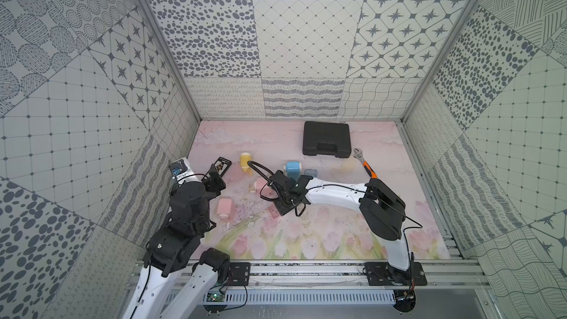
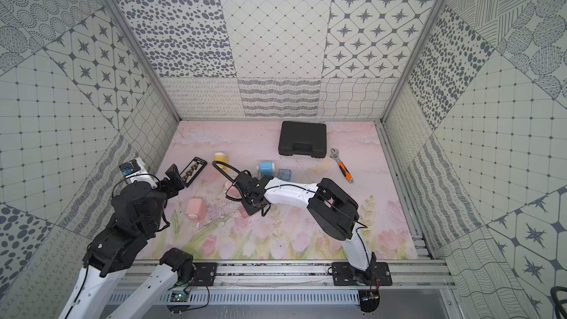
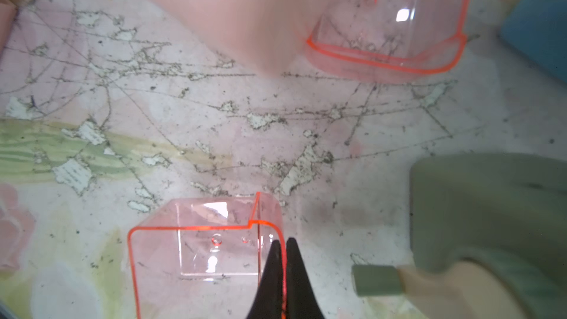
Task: Put the tray back into the pencil sharpener
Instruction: Pick up the container from the center of the board, then place the container at the center of the board.
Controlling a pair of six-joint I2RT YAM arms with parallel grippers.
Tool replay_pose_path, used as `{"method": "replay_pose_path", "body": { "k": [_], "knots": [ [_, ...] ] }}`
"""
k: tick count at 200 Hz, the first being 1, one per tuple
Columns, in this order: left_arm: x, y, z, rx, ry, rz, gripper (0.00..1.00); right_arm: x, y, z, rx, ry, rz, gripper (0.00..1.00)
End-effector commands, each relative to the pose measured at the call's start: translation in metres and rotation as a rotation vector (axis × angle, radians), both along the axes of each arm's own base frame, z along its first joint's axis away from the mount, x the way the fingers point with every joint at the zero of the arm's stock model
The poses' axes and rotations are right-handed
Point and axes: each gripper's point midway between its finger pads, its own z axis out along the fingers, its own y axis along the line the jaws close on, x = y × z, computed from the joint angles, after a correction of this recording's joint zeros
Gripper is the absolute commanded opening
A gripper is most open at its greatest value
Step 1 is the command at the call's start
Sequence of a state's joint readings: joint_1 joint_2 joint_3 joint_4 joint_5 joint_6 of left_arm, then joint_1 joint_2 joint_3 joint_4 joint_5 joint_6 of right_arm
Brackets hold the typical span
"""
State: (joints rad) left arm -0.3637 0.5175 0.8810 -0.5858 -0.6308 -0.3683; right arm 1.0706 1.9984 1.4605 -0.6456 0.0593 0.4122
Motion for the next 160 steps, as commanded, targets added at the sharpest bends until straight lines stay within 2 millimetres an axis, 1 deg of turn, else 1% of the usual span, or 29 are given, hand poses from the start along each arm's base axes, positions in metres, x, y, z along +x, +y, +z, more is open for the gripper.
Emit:
{"method": "replay_pose_path", "body": {
  "k": [1,11,24,34,44,51,52,53,69,90,116,129,143,160],
  "knots": [
    [0.016,-0.009,0.024,0.053,-0.053,-0.045,0.91,-0.008,0.003,0.048,0.114,-0.059,-0.035,0.03],
    [0.021,-0.014,0.024,0.078,-0.045,-0.071,0.91,-0.016,-0.007,0.054,0.123,-0.064,-0.066,0.03],
    [0.03,-0.023,0.028,0.106,-0.056,-0.117,0.92,-0.026,-0.027,0.057,0.13,-0.059,-0.128,0.04],
    [0.036,-0.032,0.026,0.134,-0.054,-0.165,0.93,-0.031,-0.048,0.058,0.133,-0.053,-0.203,0.04],
    [0.042,-0.042,0.024,0.164,-0.049,-0.221,0.93,-0.036,-0.073,0.055,0.123,-0.055,-0.284,0.03],
    [0.046,-0.05,0.023,0.184,-0.046,-0.265,0.94,-0.04,-0.09,0.057,0.131,-0.06,-0.339,0.03],
    [0.046,-0.051,0.022,0.186,-0.045,-0.271,0.94,-0.039,-0.093,0.054,0.124,-0.062,-0.35,0.03],
    [0.047,-0.052,0.022,0.191,-0.043,-0.277,0.94,-0.04,-0.095,0.057,0.135,-0.062,-0.357,0.03],
    [0.053,-0.069,0.016,0.235,-0.023,-0.375,0.94,-0.047,-0.129,0.045,0.146,-0.043,-0.468,0.04],
    [0.061,-0.091,0.005,0.285,0.013,-0.499,0.94,-0.053,-0.158,0.028,0.118,-0.006,-0.552,0.03],
    [0.067,-0.114,-0.014,0.341,0.073,-0.641,0.94,-0.052,-0.183,0.012,0.04,0.023,-0.627,0.04],
    [0.069,-0.125,-0.024,0.372,0.101,-0.716,0.94,-0.049,-0.187,0.007,0.023,0.029,-0.644,0.04],
    [0.068,-0.138,-0.033,0.417,0.124,-0.811,0.93,-0.047,-0.182,0.003,0.024,0.032,-0.634,0.04],
    [0.068,-0.149,-0.048,0.457,0.178,-0.901,0.93,-0.047,-0.185,-0.008,-0.018,0.044,-0.643,0.06]
  ]
}}
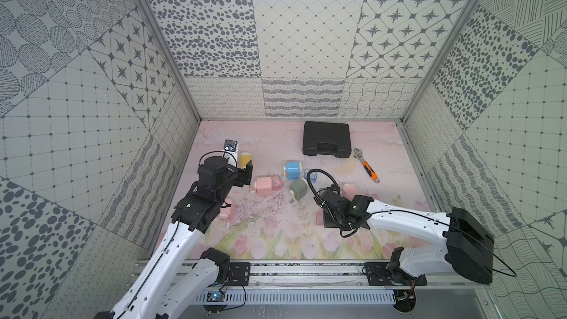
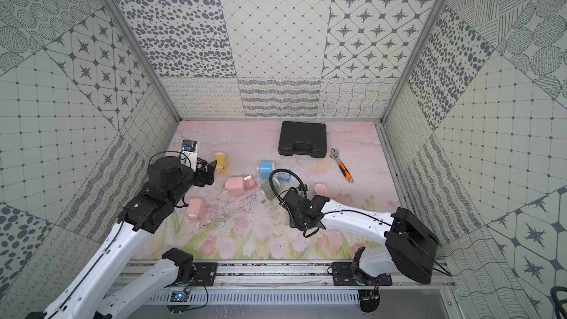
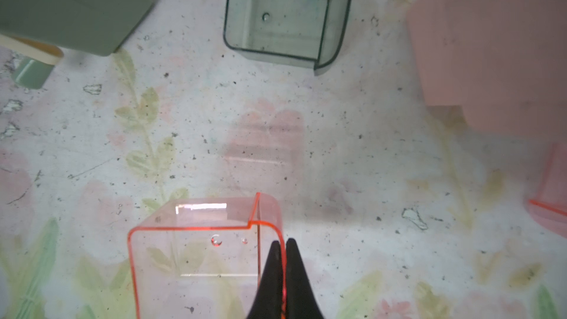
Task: Put the tray back into the pencil sharpener
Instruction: Place the container at the center of the board.
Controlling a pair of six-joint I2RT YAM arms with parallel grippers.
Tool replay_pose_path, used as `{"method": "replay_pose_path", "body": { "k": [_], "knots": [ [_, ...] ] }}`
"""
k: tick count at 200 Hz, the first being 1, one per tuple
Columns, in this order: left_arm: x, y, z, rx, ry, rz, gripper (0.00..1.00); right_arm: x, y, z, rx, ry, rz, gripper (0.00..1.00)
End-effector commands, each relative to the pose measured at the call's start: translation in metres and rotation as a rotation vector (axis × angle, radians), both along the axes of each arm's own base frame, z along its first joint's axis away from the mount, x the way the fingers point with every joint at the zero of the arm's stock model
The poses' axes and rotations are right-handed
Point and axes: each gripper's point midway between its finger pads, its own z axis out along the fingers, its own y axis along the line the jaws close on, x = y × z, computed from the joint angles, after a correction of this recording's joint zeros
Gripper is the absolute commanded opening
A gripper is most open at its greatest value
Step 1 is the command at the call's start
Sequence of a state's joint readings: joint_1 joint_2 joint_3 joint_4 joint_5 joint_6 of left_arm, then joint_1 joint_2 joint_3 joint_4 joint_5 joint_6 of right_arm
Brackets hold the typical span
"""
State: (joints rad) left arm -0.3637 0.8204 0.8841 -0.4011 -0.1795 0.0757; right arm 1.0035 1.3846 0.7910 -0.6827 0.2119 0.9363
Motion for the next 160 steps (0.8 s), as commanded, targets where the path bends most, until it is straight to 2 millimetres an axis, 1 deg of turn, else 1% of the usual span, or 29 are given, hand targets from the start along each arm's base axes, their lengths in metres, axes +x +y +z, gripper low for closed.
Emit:
{"method": "replay_pose_path", "body": {
  "k": [1,13,16,19,30,43,62,77,85,95,116,130,148,160],
  "knots": [
    [-0.001,-0.048,-0.008,0.117,0.012,-0.351,0.93,0.005,0.002,-0.01,-0.018,0.012,-0.037,0.06],
    [-0.002,-0.056,-0.018,0.141,0.061,-0.412,0.92,0.006,0.0,-0.017,-0.042,0.028,-0.048,0.07],
    [-0.001,-0.058,-0.018,0.145,0.064,-0.427,0.92,0.006,0.0,-0.018,-0.046,0.03,-0.05,0.07],
    [-0.003,-0.06,-0.023,0.15,0.096,-0.443,0.92,0.007,0.0,-0.019,-0.049,0.032,-0.05,0.07],
    [-0.005,-0.066,-0.031,0.174,0.143,-0.495,0.91,0.008,0.002,-0.023,-0.056,0.034,-0.046,0.08],
    [-0.007,-0.075,-0.039,0.227,0.166,-0.547,0.9,0.01,0.004,-0.028,-0.064,0.035,-0.042,0.09],
    [-0.014,-0.084,-0.053,0.311,0.211,-0.641,0.91,0.007,0.005,-0.032,-0.064,0.05,-0.038,0.2],
    [-0.024,-0.087,-0.071,0.366,0.287,-0.72,0.92,0.005,0.009,-0.033,-0.025,0.053,-0.041,0.27],
    [-0.025,-0.085,-0.081,0.402,0.324,-0.742,0.92,0.006,0.011,-0.029,0.005,0.044,-0.047,0.32],
    [-0.022,-0.08,-0.092,0.443,0.366,-0.736,0.93,0.007,0.013,-0.024,0.034,0.031,-0.052,0.37],
    [-0.019,-0.076,-0.112,0.513,0.457,-0.77,0.95,0.01,0.017,-0.005,0.092,-0.009,-0.053,0.45],
    [-0.022,-0.075,-0.127,0.55,0.537,-0.815,0.96,0.012,0.017,0.009,0.128,-0.044,-0.049,0.48],
    [-0.021,-0.072,-0.142,0.603,0.6,-0.858,0.96,0.014,0.011,0.024,0.158,-0.095,-0.054,0.51],
    [-0.016,-0.069,-0.149,0.653,0.611,-0.877,0.96,0.015,0.009,0.031,0.187,-0.116,-0.052,0.51]
  ]
}}
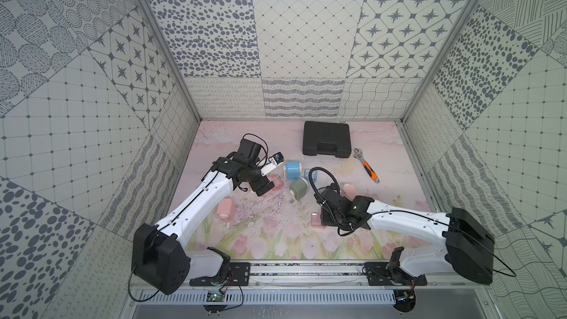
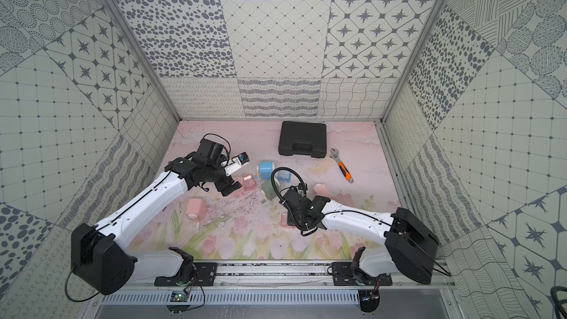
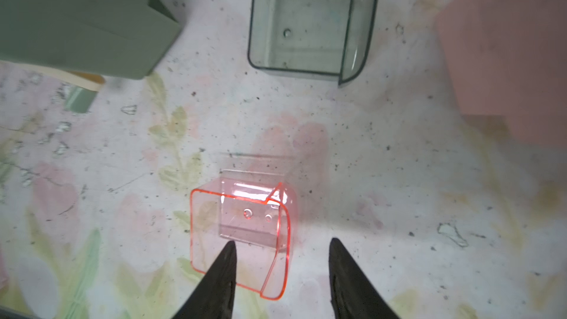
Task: Put the tray back into the pencil sharpener
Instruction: Place the container at the center of the board, then pick up the pencil sharpener from the center of the board.
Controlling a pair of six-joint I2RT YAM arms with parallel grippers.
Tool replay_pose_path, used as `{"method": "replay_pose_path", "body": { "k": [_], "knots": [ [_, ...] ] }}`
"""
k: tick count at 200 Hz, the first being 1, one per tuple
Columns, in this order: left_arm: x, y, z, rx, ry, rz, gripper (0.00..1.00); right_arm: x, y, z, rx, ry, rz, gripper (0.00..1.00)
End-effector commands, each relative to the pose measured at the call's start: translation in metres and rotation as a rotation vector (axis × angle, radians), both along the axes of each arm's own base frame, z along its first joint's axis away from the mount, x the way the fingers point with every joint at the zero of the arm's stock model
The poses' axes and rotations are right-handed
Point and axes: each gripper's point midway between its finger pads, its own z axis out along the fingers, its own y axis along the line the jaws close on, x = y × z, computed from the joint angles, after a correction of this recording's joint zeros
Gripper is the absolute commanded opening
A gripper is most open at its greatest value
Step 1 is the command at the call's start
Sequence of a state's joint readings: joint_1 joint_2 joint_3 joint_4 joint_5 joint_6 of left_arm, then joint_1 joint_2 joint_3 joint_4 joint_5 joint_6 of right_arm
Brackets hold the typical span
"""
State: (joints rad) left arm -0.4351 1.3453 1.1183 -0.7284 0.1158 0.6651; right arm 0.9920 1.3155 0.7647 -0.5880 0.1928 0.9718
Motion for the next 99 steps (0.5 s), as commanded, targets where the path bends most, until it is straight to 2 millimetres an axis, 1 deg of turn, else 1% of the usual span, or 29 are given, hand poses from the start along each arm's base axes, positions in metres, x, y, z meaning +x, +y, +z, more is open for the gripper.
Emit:
{"method": "replay_pose_path", "body": {
  "k": [1,22,35,45,73,99],
  "knots": [
    [-0.018,0.012,-0.03,0.186,0.121,-0.204,0.96,0.006,-0.006,0.015,0.052,-0.064,-0.018,0.51],
    [-0.012,0.02,-0.038,0.274,0.16,-0.236,0.96,0.003,-0.009,0.021,0.086,-0.068,-0.002,0.51],
    [-0.011,0.024,-0.04,0.306,0.193,-0.258,0.96,0.0,-0.011,0.022,0.094,-0.07,0.007,0.51],
    [-0.007,0.028,-0.04,0.326,0.191,-0.264,0.96,-0.001,-0.013,0.023,0.098,-0.07,0.012,0.51],
    [0.005,0.035,-0.038,0.327,0.167,-0.281,0.97,-0.004,-0.013,0.028,0.125,-0.076,0.028,0.51],
    [0.01,0.037,-0.05,0.327,0.194,-0.3,0.98,-0.003,-0.011,0.03,0.132,-0.078,0.044,0.51]
  ]
}}
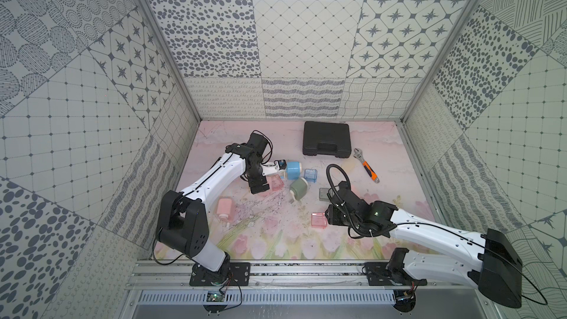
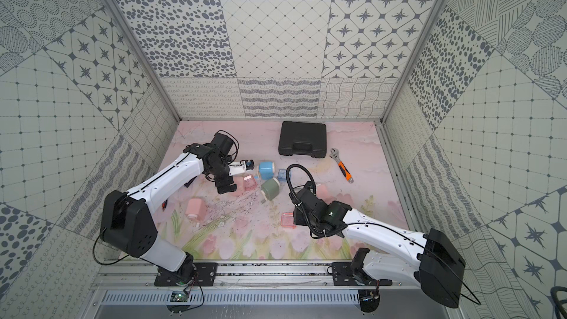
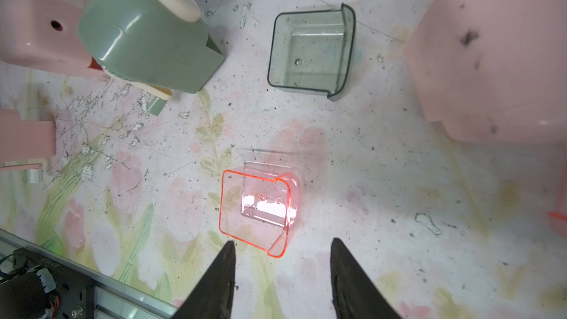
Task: Put the tray back into the pencil sharpener
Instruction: Pick up the pencil sharpener from the center of the board.
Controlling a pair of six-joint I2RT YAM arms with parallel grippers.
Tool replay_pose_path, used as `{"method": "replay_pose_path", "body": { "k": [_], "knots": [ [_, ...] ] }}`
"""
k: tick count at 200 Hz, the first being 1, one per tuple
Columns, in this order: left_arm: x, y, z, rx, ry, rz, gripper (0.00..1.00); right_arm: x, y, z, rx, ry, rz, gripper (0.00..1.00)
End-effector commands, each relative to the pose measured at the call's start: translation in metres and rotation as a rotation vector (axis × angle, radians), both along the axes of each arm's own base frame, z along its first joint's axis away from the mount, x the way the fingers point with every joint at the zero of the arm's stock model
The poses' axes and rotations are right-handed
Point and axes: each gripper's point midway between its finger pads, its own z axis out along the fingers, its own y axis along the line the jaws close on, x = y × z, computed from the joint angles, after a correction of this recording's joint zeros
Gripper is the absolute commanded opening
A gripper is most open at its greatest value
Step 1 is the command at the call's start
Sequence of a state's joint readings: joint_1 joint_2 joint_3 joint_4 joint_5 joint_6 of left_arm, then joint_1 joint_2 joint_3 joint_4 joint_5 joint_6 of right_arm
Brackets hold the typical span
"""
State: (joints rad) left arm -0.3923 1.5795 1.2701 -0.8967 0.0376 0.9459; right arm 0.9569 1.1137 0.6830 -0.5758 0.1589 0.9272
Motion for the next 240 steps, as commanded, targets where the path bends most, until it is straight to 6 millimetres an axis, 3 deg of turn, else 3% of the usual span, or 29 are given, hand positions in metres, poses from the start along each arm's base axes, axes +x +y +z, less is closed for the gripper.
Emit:
{"method": "replay_pose_path", "body": {
  "k": [1,51,71,96,156,209,240],
  "knots": [
    [-0.005,0.013,-0.011,0.069,0.067,-0.109,0.98,0.002,0.003,0.005,0.024,-0.016,0.025,0.51],
    [-0.014,0.008,-0.036,0.05,0.182,-0.111,0.98,0.004,0.004,0.005,0.03,-0.013,0.03,0.52],
    [-0.006,0.008,-0.044,0.045,0.161,-0.109,0.96,0.003,0.004,0.004,0.034,-0.01,0.029,0.52],
    [0.002,0.01,-0.053,0.075,0.17,-0.097,0.86,0.003,0.004,0.002,0.035,-0.006,0.029,0.52],
    [-0.005,0.004,-0.063,0.042,0.225,-0.108,0.69,0.001,0.0,0.001,0.035,-0.011,0.023,0.51],
    [-0.007,0.002,-0.057,0.016,0.197,-0.113,0.5,0.0,-0.002,0.001,0.035,-0.013,0.022,0.5],
    [-0.013,0.002,-0.037,-0.007,0.143,-0.112,0.46,0.0,-0.001,0.004,0.04,-0.017,0.029,0.5]
  ]
}}
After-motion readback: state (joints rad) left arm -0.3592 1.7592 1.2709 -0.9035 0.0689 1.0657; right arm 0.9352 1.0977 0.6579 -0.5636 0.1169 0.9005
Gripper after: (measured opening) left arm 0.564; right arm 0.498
